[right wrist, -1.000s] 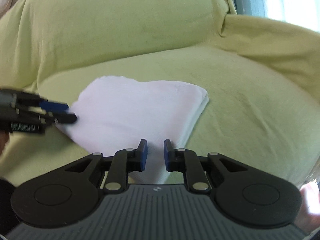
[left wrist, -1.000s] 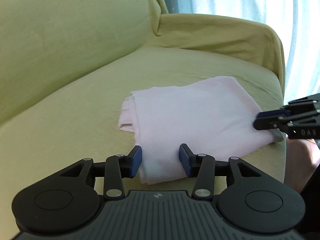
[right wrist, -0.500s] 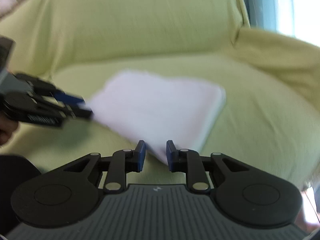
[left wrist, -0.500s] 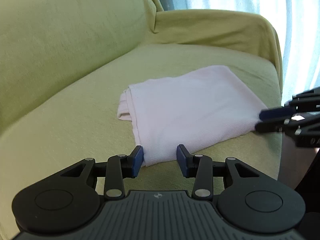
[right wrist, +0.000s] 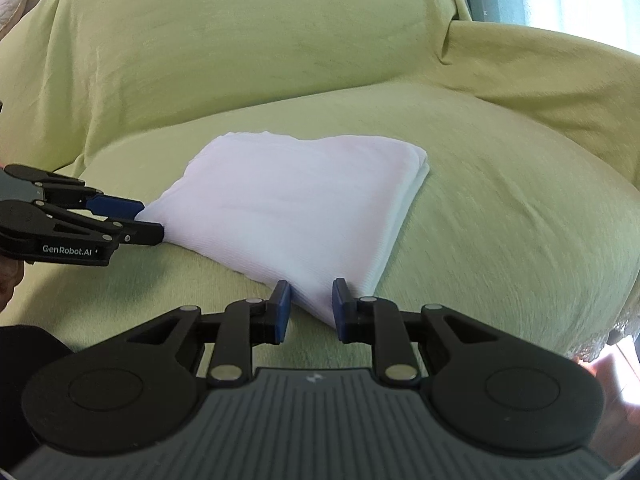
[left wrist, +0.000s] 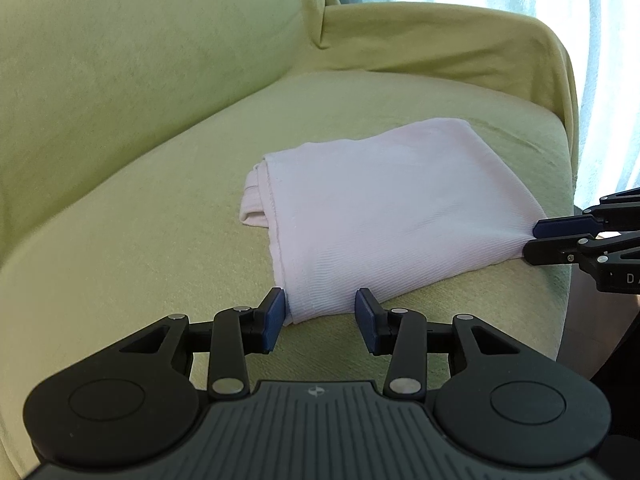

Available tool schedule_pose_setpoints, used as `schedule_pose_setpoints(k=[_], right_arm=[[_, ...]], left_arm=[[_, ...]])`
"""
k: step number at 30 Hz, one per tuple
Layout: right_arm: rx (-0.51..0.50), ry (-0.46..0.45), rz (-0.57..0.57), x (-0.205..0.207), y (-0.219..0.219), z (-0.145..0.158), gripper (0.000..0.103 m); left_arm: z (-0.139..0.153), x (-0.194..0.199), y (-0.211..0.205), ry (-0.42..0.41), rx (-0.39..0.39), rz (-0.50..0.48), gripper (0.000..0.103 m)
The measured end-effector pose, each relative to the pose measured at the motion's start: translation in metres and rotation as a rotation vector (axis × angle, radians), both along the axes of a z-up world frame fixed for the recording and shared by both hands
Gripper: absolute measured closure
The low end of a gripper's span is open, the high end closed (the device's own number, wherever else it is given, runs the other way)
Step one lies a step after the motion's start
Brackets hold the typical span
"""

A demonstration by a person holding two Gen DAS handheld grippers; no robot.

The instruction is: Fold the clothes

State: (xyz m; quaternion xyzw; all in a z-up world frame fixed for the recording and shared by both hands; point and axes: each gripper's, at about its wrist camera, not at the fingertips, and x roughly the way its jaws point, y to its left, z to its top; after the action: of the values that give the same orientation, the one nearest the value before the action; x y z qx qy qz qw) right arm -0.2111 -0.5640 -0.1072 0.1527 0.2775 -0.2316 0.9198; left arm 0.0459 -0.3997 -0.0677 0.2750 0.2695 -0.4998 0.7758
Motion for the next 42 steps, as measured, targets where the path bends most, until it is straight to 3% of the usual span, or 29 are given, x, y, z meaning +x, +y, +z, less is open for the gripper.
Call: schedule_pose_setpoints(k=[8,18,30,35,38,42], right_arm=[[0.067,0.011,-0.038,0.004,-0.007,0.004,0.085],[0.130,0.200,-0.023,0.032,-0.017,0.022,0.085],[0.116,0.262,-0.013,0.041,-0.012,0.025,0.079],[0.144,0.159,-0.111,0.019,-0.017,0.038,0.076],[0.211,0.145,-0.122,0.006,-0.021,0.031,0.068],[0.195,0.149,-0.107,0.002,-0.013,0.025,0.067]], left_arm=[[0.000,-0.001,-0.002,-0.007,0.010,-0.004,0.061],[0.001,-0.002,-0.003,-0.017,0.024,-0.032,0.061],[0.001,0.001,-0.003,-0.007,0.018,-0.030,0.060],[0.010,0.004,0.009,-0.002,-0.011,-0.003,0.060],[0.011,0.006,0.020,0.002,-0.022,-0.004,0.060],[0.011,-0.003,0.028,-0.042,-0.028,-0.045,0.059]])
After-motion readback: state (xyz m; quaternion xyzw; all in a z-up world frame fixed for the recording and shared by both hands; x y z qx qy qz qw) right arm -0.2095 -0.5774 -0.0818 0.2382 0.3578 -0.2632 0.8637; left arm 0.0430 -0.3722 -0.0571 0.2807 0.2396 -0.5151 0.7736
